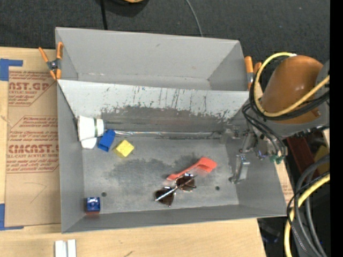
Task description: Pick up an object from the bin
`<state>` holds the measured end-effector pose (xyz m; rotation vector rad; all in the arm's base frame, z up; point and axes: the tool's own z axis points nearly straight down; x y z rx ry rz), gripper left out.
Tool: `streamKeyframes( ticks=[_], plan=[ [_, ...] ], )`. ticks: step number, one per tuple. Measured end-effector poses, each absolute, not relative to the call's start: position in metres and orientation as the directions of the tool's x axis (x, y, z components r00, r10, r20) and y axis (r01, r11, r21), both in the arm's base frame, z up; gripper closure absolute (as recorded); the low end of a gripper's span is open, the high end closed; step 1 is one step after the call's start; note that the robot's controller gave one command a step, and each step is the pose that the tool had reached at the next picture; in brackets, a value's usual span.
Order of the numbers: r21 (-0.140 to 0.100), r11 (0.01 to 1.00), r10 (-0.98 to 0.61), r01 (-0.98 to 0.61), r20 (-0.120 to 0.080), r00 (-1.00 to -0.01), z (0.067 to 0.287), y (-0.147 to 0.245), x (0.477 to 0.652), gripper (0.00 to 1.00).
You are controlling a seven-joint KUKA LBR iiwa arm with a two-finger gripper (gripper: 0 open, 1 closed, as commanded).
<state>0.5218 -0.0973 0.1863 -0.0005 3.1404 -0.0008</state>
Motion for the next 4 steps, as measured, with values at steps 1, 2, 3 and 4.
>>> streamKeyframes(
  ticks=[1, 2, 3, 4],
  plan=[
    [-0.001, 0.996, -0.094, -0.094, -0.003, -0.996, 0.146, -0.081, 0.530, 0.00],
    [-0.001, 0.960, -0.279, -0.279, -0.001, -0.960, 0.125, -0.051, 0.546, 0.00],
    [-0.002, 0.945, -0.328, -0.328, -0.004, -0.945, 0.140, -0.050, 0.549, 0.00],
    [-0.005, 0.882, -0.471, -0.471, -0.008, -0.882, 0.097, -0.037, 0.559, 0.00]
  ],
)
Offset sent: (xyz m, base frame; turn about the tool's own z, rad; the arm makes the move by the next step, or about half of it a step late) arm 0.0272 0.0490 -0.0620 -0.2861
